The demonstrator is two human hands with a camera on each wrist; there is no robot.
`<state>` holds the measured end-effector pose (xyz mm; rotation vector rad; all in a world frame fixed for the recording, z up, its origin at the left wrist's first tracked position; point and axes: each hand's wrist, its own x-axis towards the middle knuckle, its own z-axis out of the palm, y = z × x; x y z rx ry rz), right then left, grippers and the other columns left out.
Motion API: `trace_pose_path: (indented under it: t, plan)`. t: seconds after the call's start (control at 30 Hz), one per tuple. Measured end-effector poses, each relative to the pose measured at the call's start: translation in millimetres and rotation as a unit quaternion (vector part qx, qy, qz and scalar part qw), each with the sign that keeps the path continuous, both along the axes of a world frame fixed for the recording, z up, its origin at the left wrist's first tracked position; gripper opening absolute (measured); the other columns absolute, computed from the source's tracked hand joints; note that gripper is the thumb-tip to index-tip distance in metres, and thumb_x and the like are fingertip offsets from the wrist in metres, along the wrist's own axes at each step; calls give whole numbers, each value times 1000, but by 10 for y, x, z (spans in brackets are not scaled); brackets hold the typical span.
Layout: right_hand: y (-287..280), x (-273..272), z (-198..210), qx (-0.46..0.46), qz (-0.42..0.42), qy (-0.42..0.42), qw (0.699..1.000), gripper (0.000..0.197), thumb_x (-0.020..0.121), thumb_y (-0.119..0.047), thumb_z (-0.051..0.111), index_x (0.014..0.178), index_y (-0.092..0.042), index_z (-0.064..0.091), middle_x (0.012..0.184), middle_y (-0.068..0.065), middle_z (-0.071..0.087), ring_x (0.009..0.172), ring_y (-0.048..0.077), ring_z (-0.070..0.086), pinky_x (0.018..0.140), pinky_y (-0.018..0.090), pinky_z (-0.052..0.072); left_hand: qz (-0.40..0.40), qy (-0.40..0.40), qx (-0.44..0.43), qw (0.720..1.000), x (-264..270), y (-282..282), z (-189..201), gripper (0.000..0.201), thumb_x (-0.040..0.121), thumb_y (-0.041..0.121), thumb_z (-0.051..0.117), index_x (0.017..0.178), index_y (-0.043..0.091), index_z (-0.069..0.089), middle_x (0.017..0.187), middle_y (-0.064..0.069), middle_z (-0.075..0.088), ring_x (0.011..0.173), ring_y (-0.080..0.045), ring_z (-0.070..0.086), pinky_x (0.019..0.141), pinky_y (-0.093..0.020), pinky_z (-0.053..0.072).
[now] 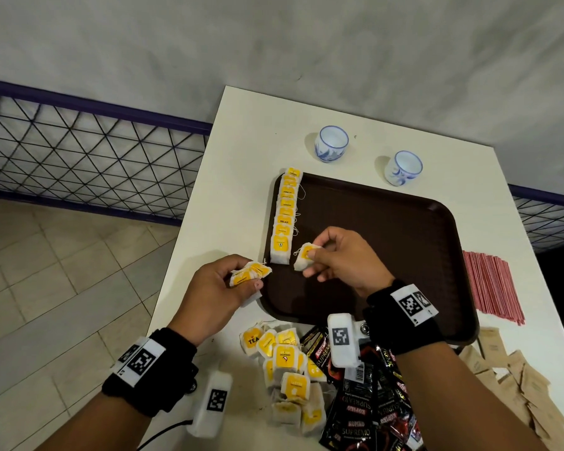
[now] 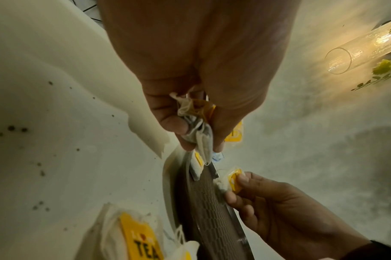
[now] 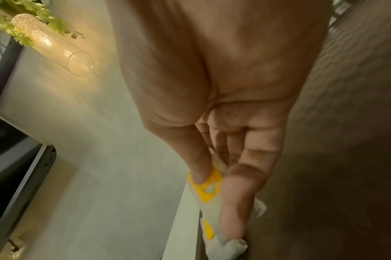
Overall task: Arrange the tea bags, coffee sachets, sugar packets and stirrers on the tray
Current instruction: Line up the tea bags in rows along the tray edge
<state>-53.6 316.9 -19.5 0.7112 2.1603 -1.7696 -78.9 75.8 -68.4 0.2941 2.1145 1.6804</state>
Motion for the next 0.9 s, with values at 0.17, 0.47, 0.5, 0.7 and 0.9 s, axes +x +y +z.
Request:
trace_pose_path:
  t: [0.17, 0.47, 0.5, 0.7, 0.9]
  plan:
    - [-54, -3, -30, 62, 54, 10, 997, 8, 94, -5, 65, 93, -4, 57, 74, 19, 71, 58, 20, 68, 44, 19, 42, -2, -5, -8, 1000, 11, -22, -32, 17, 85, 11, 80, 91, 26, 74, 80, 12, 72, 69, -4, 64, 62, -15, 49]
    - [-123, -78, -109, 46, 76, -25, 996, 11, 97, -5, 61, 92, -8, 52, 71, 13, 70, 57, 20, 70, 44, 24, 50, -3, -16, 4, 1000, 27, -20, -40, 18, 85, 8, 80, 90, 24, 74, 77, 13, 72, 66, -1, 63, 62, -13, 47]
    - [-131, -99, -110, 42, 83, -25, 995, 11, 97, -4, 61, 92, -8, 52, 71, 14, 70, 56, 20, 70, 45, 24, 50, -4, -18, 7, 1000, 24, -18, -45, 18, 85, 7, 80, 91, 23, 74, 77, 12, 72, 66, -1, 63, 62, -14, 48]
    - [-207, -258, -143, 45, 119, -30, 991, 12, 93, -1, 65, 92, -6, 54, 71, 14, 69, 53, 18, 68, 44, 24, 50, -9, -36, 20, 999, 35, 10, -50, 17, 84, 6, 79, 92, 20, 75, 80, 6, 74, 70, -5, 65, 66, -19, 51]
    - [-267, -343, -251, 98, 112, -31, 988, 14, 89, -5, 71, 86, -10, 58, 71, 13, 67, 55, 22, 70, 44, 27, 50, -21, -40, 11, 999, 34, 27, -97, 19, 84, 10, 81, 91, 27, 76, 86, 2, 75, 80, -19, 70, 77, -39, 56]
